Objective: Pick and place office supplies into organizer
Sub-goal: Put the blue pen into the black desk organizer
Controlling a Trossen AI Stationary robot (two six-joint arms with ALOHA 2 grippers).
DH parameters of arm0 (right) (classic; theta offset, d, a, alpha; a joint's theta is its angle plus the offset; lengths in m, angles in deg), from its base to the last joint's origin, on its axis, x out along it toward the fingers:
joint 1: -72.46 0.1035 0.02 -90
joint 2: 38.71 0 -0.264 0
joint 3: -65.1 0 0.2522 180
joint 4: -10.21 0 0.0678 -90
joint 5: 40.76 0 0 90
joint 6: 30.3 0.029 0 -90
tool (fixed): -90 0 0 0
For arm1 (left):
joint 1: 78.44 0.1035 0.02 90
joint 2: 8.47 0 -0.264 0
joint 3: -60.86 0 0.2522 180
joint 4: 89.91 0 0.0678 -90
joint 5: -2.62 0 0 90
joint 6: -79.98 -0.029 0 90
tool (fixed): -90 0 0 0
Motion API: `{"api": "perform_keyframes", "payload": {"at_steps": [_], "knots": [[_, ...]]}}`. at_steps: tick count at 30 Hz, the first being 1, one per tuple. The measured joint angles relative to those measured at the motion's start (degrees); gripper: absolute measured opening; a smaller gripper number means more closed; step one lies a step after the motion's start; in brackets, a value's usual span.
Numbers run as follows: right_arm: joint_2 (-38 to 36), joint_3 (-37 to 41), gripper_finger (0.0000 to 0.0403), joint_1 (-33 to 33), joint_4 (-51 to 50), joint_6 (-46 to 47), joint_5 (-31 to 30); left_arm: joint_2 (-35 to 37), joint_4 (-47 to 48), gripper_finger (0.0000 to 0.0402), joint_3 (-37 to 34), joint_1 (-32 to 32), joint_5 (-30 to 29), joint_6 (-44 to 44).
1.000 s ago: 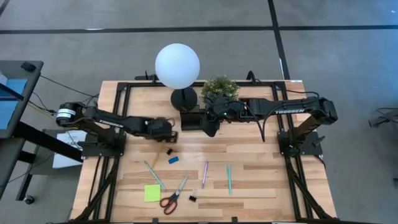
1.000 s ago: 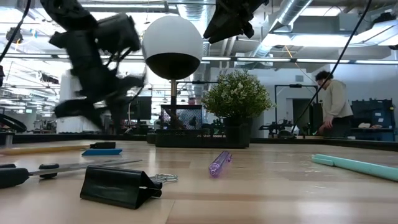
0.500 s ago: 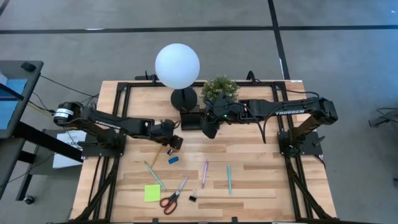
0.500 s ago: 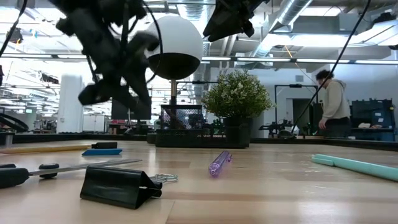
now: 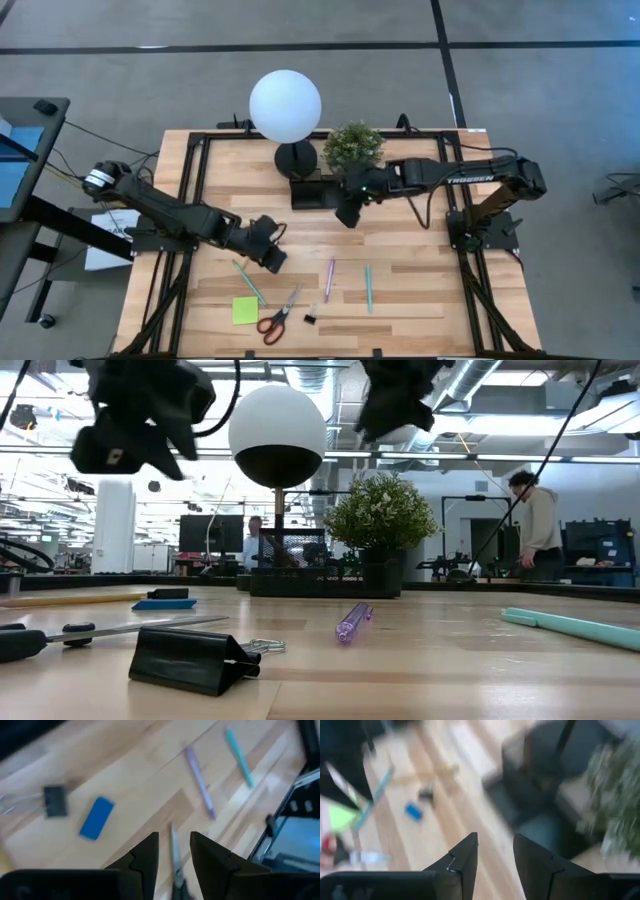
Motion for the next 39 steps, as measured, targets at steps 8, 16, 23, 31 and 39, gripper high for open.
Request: {"api": "perform_keyframes", "payload": {"at_steps": [8, 16, 23, 31, 39], "knots": [[2.6, 1.4, 0.0118, 3.6, -5.1, 1.5, 8.9, -0.5, -8.2, 0.0107, 0.0, 3.5, -3.2, -0.6], [3.7, 1.3, 0.0118, 7.3, -18.5, 15.7, 10.0, -2.8, -12.6, 0.0107, -0.1, 5.8, -1.1, -8.2], [5.3, 5.4, 0.0118, 11.4, -18.6, 36.0, 15.7, -6.1, -17.0, 0.0107, 0.0, 7.5, -0.3, -8.3], [15.6, 10.0, 0.0118, 10.5, -13.4, 40.0, 27.1, -6.1, -18.5, 0.0107, 0.1, 9.3, 1.3, -12.2], [21.2, 9.2, 0.0118, 10.5, -9.4, 39.7, 28.1, -6.1, -16.7, 0.0107, 0.0, 9.3, 2.3, -13.5]]}}
